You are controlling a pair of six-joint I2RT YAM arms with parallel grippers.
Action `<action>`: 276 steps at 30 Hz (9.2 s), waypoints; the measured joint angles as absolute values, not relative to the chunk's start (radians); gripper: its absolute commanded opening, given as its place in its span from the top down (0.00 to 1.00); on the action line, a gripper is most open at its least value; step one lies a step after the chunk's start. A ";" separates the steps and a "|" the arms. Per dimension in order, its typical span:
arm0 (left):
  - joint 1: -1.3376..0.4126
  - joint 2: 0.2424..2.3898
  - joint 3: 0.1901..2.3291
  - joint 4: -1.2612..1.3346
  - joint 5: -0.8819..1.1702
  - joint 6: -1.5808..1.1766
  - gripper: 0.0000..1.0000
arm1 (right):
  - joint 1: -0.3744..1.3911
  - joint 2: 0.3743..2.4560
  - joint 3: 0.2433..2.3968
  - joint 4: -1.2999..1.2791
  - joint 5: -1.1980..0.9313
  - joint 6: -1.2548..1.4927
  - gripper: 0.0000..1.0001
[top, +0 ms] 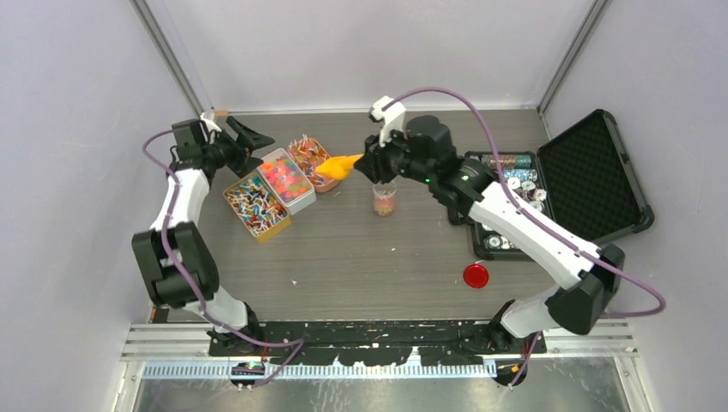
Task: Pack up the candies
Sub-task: Scoop the fake candies from the storage box, then place the fake candies in the packing bottle.
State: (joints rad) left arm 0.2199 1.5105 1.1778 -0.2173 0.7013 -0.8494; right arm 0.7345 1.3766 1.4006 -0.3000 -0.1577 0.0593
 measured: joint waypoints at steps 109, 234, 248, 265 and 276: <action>0.256 2.181 1.702 -0.492 0.474 -0.419 0.89 | 0.993 2.152 1.549 0.109 0.316 0.013 1.00; -0.196 0.994 0.965 -0.642 0.426 -0.253 0.00 | 0.986 1.037 1.047 -0.656 0.511 -0.312 1.00; -0.196 0.994 0.964 -0.643 0.422 -0.253 0.00 | 0.986 1.114 1.074 -0.682 0.525 -0.345 1.00; -0.196 0.994 0.964 -0.647 0.419 -0.253 0.00 | 0.986 1.139 1.115 -0.715 0.535 -0.366 1.00; -0.196 0.992 0.964 -0.648 0.418 -0.253 0.00 | 0.986 1.164 1.140 -0.738 0.535 -0.390 1.00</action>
State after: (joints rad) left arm -0.1963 0.9916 0.9642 -0.6479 0.4183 -0.2527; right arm 0.9863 1.1645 1.1400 -0.7380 0.5350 -0.3901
